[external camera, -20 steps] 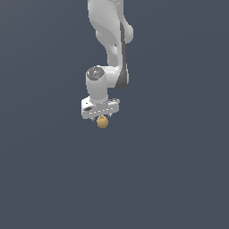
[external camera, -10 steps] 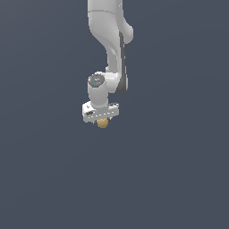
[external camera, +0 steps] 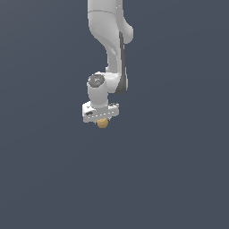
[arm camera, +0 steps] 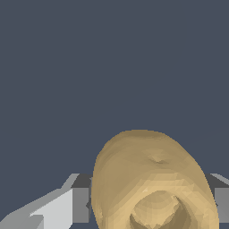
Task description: Pick up the object and move it to a goal position.
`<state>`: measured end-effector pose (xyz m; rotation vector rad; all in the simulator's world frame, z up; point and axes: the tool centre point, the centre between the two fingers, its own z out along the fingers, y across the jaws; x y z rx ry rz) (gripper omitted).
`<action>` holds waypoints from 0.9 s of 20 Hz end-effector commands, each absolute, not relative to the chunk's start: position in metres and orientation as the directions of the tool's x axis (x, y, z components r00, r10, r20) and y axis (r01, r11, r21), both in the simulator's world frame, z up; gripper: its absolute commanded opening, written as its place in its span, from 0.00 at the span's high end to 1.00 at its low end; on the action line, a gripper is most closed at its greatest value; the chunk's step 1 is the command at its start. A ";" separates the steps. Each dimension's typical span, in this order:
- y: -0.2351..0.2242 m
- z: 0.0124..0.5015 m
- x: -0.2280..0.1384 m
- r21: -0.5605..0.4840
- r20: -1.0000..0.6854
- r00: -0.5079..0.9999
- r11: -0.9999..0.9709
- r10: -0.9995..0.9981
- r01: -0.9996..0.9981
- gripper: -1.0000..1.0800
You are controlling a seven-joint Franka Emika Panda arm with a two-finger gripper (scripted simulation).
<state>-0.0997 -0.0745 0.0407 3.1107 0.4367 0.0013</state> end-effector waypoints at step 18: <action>-0.019 0.102 -0.053 0.001 0.001 0.961 -0.961 0.275 0.275 1.00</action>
